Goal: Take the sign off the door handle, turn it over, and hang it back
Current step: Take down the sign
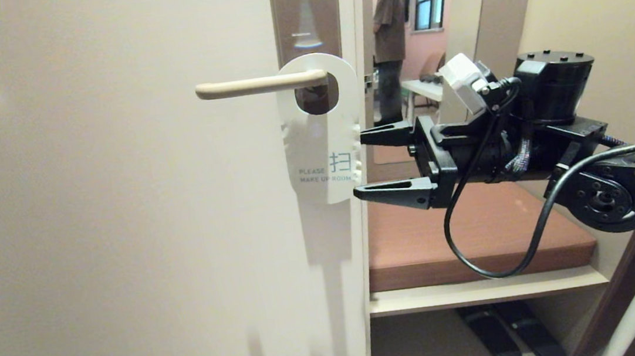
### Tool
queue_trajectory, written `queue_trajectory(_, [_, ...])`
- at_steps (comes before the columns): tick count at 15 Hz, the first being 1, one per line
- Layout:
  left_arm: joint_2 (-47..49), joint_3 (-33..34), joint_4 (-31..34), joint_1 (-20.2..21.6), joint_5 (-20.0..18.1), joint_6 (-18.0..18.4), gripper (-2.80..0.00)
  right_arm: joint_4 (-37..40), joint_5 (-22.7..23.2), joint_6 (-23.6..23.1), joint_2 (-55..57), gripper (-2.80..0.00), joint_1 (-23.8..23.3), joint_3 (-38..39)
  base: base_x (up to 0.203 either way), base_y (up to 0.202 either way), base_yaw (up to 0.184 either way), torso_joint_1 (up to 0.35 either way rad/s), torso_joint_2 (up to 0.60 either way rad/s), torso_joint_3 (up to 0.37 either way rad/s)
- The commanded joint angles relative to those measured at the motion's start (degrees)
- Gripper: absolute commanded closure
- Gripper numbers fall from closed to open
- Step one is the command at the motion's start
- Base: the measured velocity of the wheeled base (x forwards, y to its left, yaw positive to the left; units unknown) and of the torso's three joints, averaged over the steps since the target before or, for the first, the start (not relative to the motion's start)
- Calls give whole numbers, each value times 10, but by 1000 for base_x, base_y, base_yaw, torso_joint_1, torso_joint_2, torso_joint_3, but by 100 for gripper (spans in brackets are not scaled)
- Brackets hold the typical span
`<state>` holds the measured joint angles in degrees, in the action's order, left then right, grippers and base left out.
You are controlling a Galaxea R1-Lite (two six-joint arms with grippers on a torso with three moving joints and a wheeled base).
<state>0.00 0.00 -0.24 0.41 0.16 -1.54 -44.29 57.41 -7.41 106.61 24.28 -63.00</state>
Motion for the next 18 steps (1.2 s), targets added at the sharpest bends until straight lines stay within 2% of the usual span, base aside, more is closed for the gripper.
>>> queue_trajectory(1, [0, 0, 0, 0, 0, 0, 0, -3, 3, -1, 1, -280, 2, -3, 0, 0, 0, 0, 0, 0])
queue_trajectory(18, [0, 0, 0, 0, 0, 0, 0, -2, 3, -1, 21, -280, 23, -23, 0, 0, 0, 0, 0, 0])
